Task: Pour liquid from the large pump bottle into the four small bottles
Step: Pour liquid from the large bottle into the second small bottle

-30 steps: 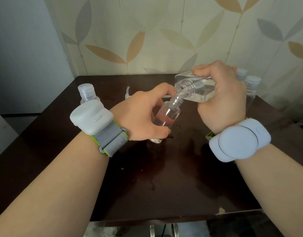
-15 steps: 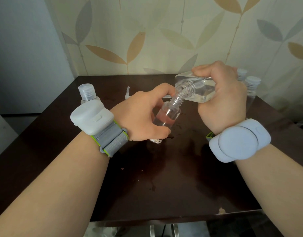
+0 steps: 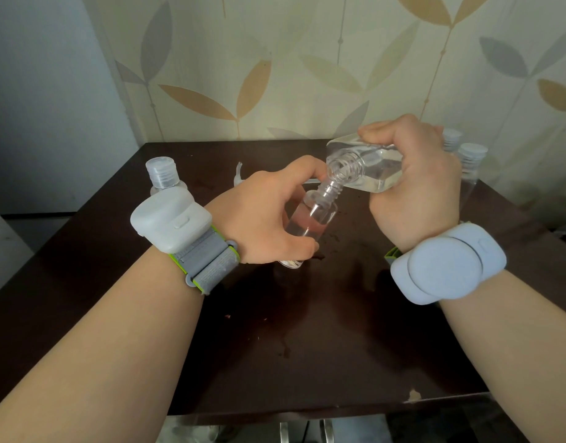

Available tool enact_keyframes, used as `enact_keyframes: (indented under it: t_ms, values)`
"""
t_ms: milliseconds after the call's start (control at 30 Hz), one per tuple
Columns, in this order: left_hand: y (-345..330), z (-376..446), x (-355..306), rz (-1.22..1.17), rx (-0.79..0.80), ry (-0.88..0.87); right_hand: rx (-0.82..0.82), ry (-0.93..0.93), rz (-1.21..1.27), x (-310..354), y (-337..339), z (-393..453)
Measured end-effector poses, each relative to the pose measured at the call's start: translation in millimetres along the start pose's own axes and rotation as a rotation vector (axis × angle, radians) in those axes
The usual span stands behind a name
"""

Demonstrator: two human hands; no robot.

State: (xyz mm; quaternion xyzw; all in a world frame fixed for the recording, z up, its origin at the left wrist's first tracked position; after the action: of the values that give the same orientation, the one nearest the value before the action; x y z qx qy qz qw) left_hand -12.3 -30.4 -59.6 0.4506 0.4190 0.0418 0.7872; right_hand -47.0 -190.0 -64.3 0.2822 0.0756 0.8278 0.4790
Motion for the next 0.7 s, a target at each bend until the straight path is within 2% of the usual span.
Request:
enact_keyframes:
  t_ms: [700]
  values:
    - [-0.1,0.8,2.2,0.014,0.004,-0.013,0.013,-0.039,-0.016,-1.8,0.3,2.2]
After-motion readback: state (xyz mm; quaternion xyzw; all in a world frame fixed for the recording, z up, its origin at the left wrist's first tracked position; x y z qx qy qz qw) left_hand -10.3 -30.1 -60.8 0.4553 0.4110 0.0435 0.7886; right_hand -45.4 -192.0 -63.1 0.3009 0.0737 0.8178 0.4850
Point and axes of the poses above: each hand's wrist, its own z-axis towards the middle knuckle, its own y-axis out of the back of the hand, x = y × z, the point moved 2 cm from there along z, towards the middle knuckle, and after that the axes turned 4 degrees about -z, right-handed, at the moved point
